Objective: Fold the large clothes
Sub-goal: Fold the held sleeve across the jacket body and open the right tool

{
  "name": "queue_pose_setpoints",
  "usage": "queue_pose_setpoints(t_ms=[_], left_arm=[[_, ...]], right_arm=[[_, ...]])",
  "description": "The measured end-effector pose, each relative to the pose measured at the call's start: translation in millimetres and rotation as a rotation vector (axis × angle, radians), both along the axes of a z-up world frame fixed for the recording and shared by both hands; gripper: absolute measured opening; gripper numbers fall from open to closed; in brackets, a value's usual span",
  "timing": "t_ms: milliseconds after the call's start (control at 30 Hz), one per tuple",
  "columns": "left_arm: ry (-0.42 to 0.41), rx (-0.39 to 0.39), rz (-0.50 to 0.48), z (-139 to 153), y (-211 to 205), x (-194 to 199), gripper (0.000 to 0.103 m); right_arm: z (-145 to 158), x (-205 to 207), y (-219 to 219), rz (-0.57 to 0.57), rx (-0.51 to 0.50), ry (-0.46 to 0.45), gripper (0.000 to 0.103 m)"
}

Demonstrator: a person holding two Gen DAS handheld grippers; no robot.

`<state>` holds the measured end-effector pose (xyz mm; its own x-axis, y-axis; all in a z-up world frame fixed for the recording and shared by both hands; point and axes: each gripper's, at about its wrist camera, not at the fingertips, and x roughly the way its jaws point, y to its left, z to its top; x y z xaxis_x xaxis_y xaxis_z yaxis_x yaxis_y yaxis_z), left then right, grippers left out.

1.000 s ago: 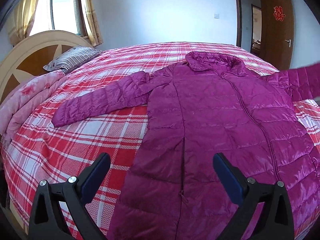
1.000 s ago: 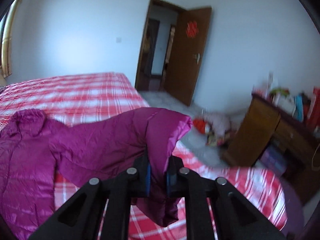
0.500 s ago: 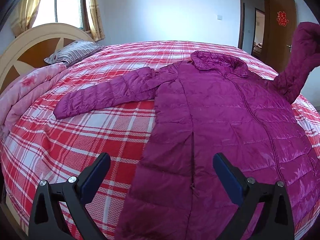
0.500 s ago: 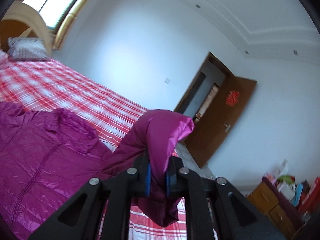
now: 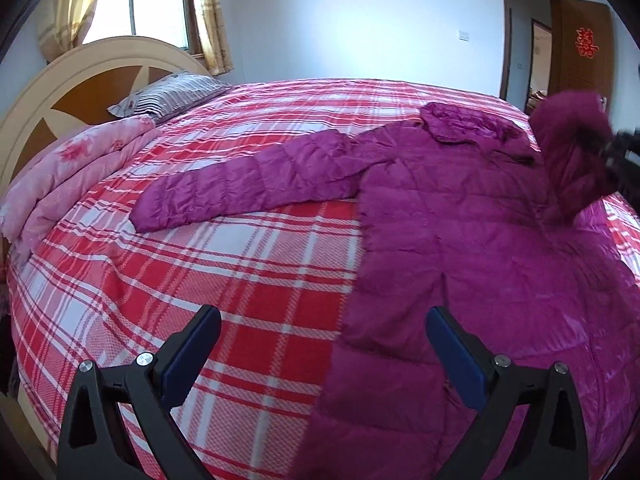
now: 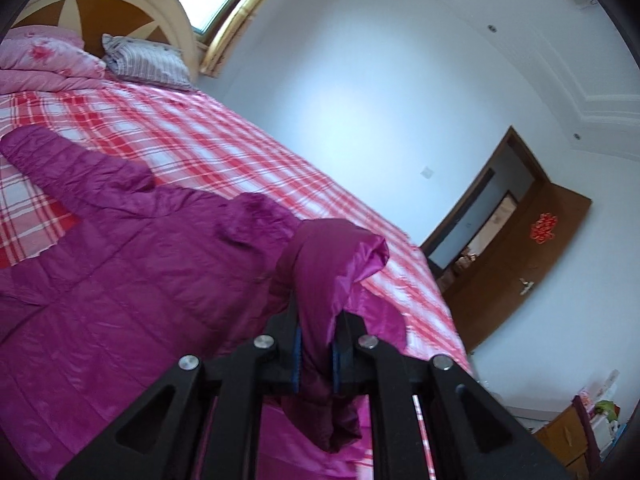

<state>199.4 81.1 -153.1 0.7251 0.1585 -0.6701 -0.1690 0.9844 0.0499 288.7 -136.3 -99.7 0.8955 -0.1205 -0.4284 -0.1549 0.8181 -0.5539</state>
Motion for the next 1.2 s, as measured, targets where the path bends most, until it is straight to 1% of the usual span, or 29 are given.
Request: queue_pose_setpoints(t_ms=[167, 300, 467, 533, 567, 600, 633, 667, 700, 800, 867, 900, 933, 1000, 1033, 1067, 1100, 1133, 1200], left_arm=[[0.014, 0.008, 0.013, -1.1, 6.4, 8.0, 0.102], [0.017, 0.024, 0.008, -1.9, 3.4, 12.9, 0.102], [0.017, 0.044, -0.006, 3.2, -4.0, 21.3, 0.102], [0.009, 0.06, -0.015, 8.8, -8.5, 23.7, 0.102], [0.001, 0.069, -0.021, 12.6, -11.0, 25.0, 0.102], [-0.008, 0.079, -0.026, 17.1, -13.6, 26.3, 0.102], [-0.019, 0.088, -0.03, 22.1, -15.9, 27.6, 0.102], [-0.027, 0.093, -0.033, 26.1, -17.6, 28.7, 0.102], [-0.037, 0.095, -0.036, 30.5, -19.3, 30.1, 0.102], [-0.069, 0.11, -0.067, 45.1, -33.6, 39.6, 0.102], [-0.087, 0.133, -0.096, 52.1, -47.6, 46.4, 0.102], [-0.103, 0.148, -0.117, 56.4, -58.2, 50.0, 0.102], [-0.119, 0.159, -0.136, 59.8, -67.7, 53.4, 0.102], [-0.147, 0.166, -0.193, 65.7, -91.4, 63.6, 0.102], [-0.146, 0.162, -0.224, 65.9, -101.9, 70.6, 0.102], [-0.146, 0.165, -0.242, 64.5, -113.2, 79.0, 0.102], [-0.156, 0.182, -0.245, 61.4, -124.4, 87.7, 0.102], [-0.156, 0.199, -0.256, 56.3, -134.9, 97.6, 0.102], [-0.131, 0.232, -0.274, 42.7, -150.9, 118.2, 0.102]], right_arm=[[-29.5, -2.5, 23.2, 0.037, 0.016, 0.064, 0.013], [-50.9, 4.9, 30.1, 0.041, 0.034, 0.12, 0.013], [-72.2, 15.7, 37.7, 0.045, 0.103, 0.188, 0.014], [-76.4, 17.6, 41.7, 0.06, 0.116, 0.203, 0.021], [-77.1, 18.7, 43.5, 0.079, 0.133, 0.22, 0.032], [-75.9, 19.2, 44.2, 0.102, 0.155, 0.239, 0.058], [-72.7, 17.3, 43.5, 0.128, 0.187, 0.257, 0.065], [-65.8, 12.5, 41.3, 0.166, 0.243, 0.261, 0.067], [-58.1, 7.1, 38.2, 0.185, 0.28, 0.251, 0.067], [-30.4, -8.6, 15.8, 0.196, 0.359, 0.213, 0.067], [-10.7, -14.8, -13.8, 0.175, 0.427, 0.183, 0.067], [-3.2, -15.0, -28.7, 0.156, 0.456, 0.169, 0.065], [5.4, -13.9, -52.2, 0.116, 0.497, 0.149, 0.063], [14.5, -9.0, -86.2, 0.027, 0.536, 0.121, 0.057], [16.7, -3.1, -108.2, -0.049, 0.537, 0.102, 0.055], [18.6, 3.0, -121.1, -0.103, 0.534, 0.09, 0.05], [17.3, 9.8, -139.3, -0.158, 0.54, 0.081, 0.046], [14.5, 15.7, -151.3, -0.192, 0.547, 0.078, 0.046], [7.7, 29.2, -171.6, -0.251, 0.552, 0.079, 0.046]])
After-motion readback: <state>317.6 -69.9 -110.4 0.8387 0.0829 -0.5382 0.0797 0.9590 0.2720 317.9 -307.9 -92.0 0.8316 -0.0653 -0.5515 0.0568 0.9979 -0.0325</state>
